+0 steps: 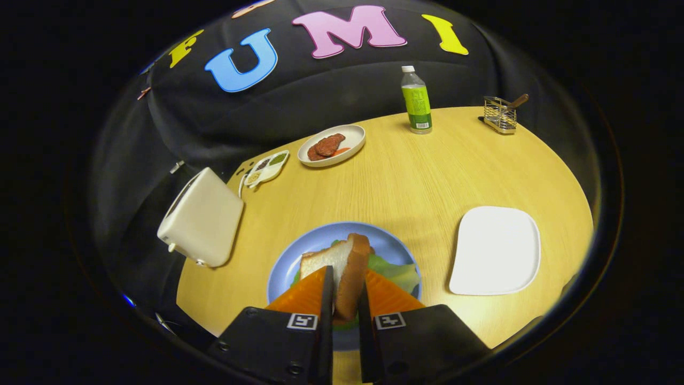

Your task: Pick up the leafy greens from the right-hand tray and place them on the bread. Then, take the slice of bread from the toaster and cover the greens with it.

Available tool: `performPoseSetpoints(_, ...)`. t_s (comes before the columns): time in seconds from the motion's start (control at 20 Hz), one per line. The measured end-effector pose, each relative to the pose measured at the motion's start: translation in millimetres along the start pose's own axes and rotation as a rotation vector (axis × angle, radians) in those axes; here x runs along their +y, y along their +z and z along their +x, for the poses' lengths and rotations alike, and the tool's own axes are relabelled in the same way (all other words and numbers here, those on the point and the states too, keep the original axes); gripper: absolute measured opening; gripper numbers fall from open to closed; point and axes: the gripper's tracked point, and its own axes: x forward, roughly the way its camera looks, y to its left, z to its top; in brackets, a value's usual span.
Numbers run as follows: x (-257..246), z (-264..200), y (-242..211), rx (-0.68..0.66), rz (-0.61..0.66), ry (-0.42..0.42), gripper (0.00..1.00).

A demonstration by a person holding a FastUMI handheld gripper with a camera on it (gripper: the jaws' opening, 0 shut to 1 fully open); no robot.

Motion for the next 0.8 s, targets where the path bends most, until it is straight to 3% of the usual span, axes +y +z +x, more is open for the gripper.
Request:
performPoseSetpoints(0.1,-4,-2,-2,0.012,-0.03,-0.013,0.39)
performPoseSetpoints(0.3,-22,3,-4,0.033,-0.077,-0.055,0.55)
performPoseSetpoints(0.35,-26,4,-8,0.043,-0.094,-0.062,0.65)
performPoseSetpoints(0.45,-27,2,-11,0.051,-0.124,-0.056,0.74)
performPoseSetpoints(0.6,-24,-4,-4,0.026,-0.166,-0.026,0.82)
performPoseSetpoints(0.8,-21,-21,26,-0.056,-0.246,0.012,0.83)
